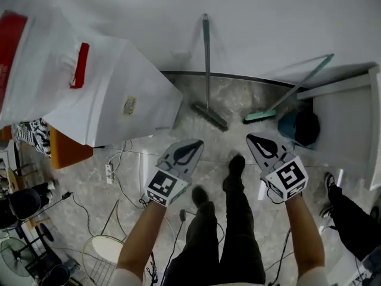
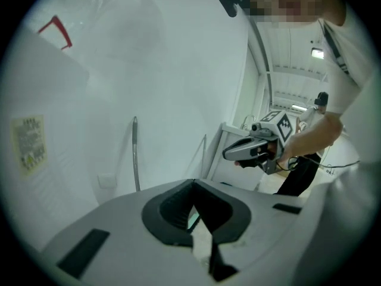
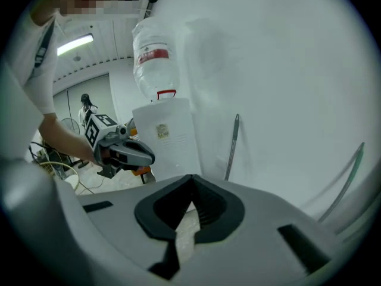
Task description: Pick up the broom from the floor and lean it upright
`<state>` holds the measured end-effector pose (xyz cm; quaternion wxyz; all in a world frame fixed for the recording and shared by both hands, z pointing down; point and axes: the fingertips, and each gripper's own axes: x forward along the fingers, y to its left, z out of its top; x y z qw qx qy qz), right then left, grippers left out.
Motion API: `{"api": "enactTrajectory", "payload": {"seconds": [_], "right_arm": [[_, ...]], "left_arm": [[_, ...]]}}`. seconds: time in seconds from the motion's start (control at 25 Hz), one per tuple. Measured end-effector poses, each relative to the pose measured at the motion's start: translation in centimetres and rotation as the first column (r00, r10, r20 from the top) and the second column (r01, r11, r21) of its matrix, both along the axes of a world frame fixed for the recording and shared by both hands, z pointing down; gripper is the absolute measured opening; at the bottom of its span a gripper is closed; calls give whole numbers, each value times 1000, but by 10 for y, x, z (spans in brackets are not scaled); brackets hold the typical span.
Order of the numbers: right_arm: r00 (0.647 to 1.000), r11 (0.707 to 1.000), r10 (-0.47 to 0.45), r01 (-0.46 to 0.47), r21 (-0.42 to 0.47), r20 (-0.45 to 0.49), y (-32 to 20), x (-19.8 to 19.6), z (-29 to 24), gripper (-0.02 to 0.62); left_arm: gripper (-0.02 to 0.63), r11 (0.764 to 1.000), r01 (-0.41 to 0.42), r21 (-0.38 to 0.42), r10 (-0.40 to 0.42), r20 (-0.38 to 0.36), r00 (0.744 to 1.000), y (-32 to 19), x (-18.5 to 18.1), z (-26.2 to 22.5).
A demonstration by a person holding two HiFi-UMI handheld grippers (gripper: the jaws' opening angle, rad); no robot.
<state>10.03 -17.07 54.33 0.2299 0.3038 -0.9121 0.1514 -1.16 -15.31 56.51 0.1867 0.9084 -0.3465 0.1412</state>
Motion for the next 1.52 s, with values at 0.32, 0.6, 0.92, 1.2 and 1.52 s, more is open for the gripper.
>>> {"api": "enactTrajectory", "payload": {"seconds": [0.32, 0.6, 0.92, 1.2, 1.52], "right_arm": [[991, 991, 132, -131, -40, 20, 69, -14, -142, 2], [987, 987, 158, -159, -31, -30, 153, -17, -265, 2], [986, 985, 169, -169, 43, 9, 191, 11, -371, 2], [998, 992, 70, -69, 104, -1, 227, 40, -420, 2], [1000, 989, -9, 5, 149, 27, 263, 71, -447, 2]], "left_arm": [[9, 998, -56, -32, 56, -7, 998, 73, -16, -153], [9, 998, -49, -46, 48, -25, 999, 147, -23, -275], [9, 998, 67, 10, -66, -54, 996, 185, -18, -379], [9, 981, 192, 7, -190, -96, 977, 226, 6, -428], [9, 960, 277, 47, -269, -124, 955, 275, 29, -460]]}}
